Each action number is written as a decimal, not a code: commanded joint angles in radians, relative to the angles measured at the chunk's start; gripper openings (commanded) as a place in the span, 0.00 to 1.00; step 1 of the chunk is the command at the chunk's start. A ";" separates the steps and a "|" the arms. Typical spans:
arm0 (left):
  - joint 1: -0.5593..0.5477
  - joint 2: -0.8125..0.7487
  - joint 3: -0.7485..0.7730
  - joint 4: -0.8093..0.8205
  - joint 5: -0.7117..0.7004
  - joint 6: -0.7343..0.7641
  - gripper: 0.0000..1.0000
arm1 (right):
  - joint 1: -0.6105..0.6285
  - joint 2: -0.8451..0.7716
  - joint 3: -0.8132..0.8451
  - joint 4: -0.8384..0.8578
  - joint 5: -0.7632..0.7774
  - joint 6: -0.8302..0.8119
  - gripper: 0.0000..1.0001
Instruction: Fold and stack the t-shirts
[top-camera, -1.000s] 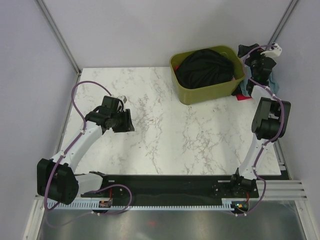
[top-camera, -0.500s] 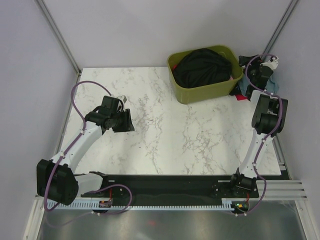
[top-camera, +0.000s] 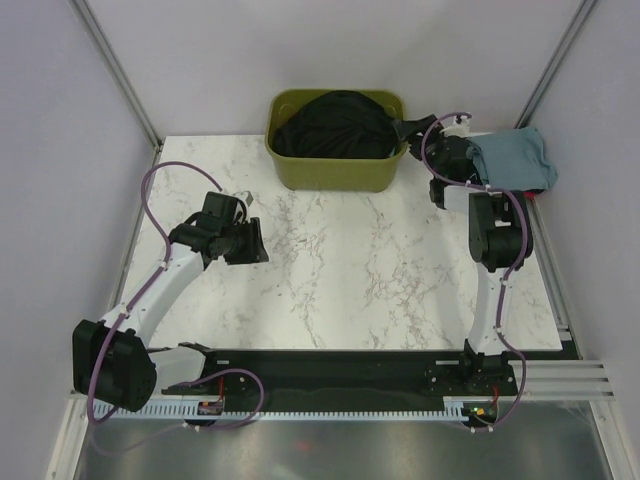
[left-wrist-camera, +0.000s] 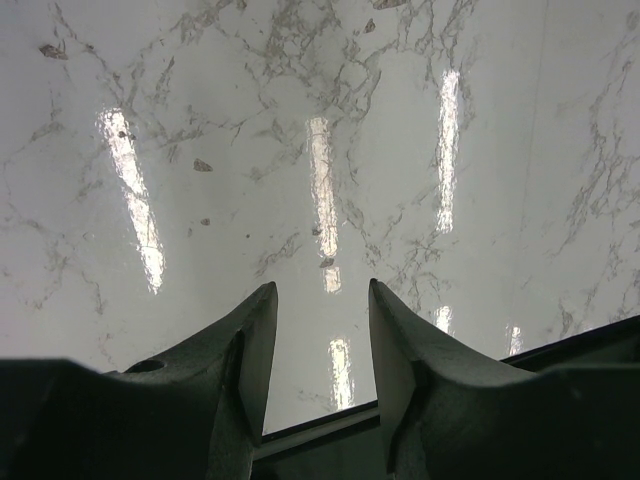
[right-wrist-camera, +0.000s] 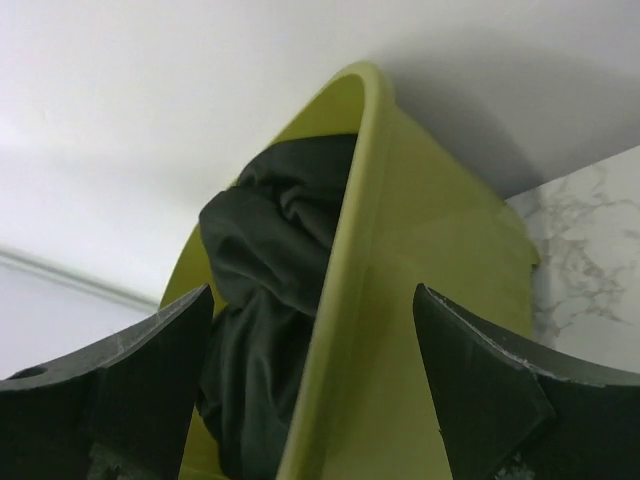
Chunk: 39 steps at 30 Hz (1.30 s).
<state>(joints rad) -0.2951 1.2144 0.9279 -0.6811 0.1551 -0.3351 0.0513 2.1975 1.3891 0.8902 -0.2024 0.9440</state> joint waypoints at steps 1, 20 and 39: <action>-0.006 -0.021 0.006 0.006 -0.014 0.042 0.49 | -0.030 0.025 0.111 -0.069 -0.068 -0.025 0.89; -0.006 -0.036 0.011 0.005 -0.017 0.044 0.49 | -0.120 0.152 0.744 -1.142 0.466 -0.864 0.96; -0.006 -0.036 0.011 0.006 -0.011 0.045 0.49 | -0.082 0.376 0.906 -1.264 0.615 -0.959 0.92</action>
<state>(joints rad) -0.2970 1.2022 0.9279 -0.6827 0.1406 -0.3347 -0.0391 2.5866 2.2875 -0.3386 0.4088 -0.0120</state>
